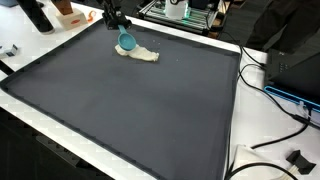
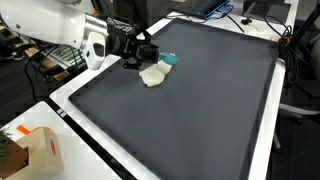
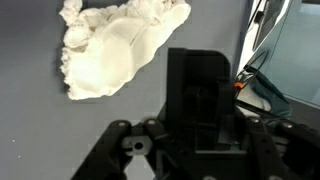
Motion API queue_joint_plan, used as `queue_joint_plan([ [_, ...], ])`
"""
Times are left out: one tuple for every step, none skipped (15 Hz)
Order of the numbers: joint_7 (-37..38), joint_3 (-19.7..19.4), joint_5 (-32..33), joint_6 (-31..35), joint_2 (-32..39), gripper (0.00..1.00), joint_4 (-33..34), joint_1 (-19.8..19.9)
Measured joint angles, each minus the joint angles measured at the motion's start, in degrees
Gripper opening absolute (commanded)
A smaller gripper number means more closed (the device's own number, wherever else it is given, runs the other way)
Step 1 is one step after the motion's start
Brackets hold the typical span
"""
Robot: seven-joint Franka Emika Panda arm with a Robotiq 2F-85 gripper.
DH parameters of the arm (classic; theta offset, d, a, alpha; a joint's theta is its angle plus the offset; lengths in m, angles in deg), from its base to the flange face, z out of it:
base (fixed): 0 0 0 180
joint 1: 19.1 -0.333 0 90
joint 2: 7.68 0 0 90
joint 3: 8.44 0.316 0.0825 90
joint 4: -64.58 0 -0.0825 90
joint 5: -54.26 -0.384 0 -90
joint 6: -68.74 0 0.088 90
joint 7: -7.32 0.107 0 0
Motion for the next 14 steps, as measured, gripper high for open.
queue_joint_plan([
  [0.27,0.04,0.0,1.59,-0.42,0.27,-0.46,-0.15],
  [0.76,0.18,0.0,3.23,-1.0,0.27,-1.03,-0.28],
  [1.29,0.32,0.0,4.93,-1.72,0.27,-1.73,-0.49],
  [1.91,0.51,0.0,6.68,-2.58,0.27,-2.46,-0.79],
  [2.54,0.73,0.01,8.53,-3.53,0.27,-3.28,-1.18],
  [3.24,1.04,0.04,10.24,-4.63,0.27,-4.12,-1.63],
  [4.04,1.48,0.18,11.98,-5.8,0.27,-5.01,-2.07],
  [5.03,1.96,0.38,13.78,-7.01,0.27,-5.87,-2.57],
  [6.15,2.51,0.68,15.73,-8.25,0.27,-6.76,-3.14],
  [7.44,3.19,1.16,17.8,-9.53,0.27,-7.66,-3.65],
  [8.97,3.9,1.96,19.9,-10.82,0.27,-8.51,-4.23],
  [10.79,4.64,3.23,22.04,-12.06,0.27,-9.36,-4.75],
  [13.1,5.48,5.0,24.27,-13.33,0.27,-10.19,-5.29],
  [15.8,6.31,7.26,26.43,-14.53,0.27,-11.02,-5.8],
])
